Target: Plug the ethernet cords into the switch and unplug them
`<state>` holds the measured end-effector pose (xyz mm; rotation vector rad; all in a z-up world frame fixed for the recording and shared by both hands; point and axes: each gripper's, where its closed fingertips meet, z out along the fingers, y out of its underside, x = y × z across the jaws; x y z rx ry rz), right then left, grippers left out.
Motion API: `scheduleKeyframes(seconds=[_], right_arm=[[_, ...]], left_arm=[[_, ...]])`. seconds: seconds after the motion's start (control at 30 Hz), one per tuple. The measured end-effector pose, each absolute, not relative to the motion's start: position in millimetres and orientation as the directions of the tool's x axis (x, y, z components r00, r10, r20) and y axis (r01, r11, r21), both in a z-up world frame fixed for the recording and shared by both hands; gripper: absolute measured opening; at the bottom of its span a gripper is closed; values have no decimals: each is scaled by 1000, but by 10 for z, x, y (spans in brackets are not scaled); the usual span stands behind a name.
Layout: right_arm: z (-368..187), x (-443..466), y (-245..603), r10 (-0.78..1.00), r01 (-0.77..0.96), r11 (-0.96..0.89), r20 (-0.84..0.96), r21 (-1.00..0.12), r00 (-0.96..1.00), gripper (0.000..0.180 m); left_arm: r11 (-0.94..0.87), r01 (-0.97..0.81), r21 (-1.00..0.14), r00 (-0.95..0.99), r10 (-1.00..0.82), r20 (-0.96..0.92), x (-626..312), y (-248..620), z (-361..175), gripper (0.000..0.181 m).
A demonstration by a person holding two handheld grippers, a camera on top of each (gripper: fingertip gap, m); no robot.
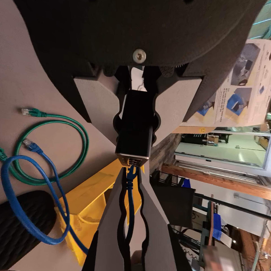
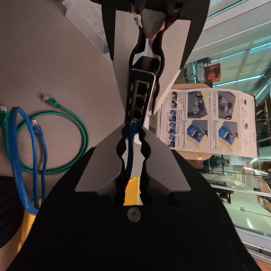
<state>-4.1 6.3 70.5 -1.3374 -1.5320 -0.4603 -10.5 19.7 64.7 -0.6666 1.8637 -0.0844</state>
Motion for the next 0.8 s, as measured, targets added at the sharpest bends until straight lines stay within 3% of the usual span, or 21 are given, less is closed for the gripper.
scheduleKeyframes(seconds=[0.53, 0.73, 0.8], right_arm=[[769, 17, 1, 493, 906, 289, 859, -309, 136, 13], [884, -75, 63, 406, 911, 323, 907, -257, 113, 12], [822, -58, 107, 418, 925, 298, 903, -235, 94, 12]], left_arm=[[817, -408, -407, -202, -516, -833, -58, 204, 606, 35], [853, -448, -268, -53, -324, -944, -1, 415, 626, 38], [852, -449, -268, -51, -324, -945, 51, 404, 596, 40]])
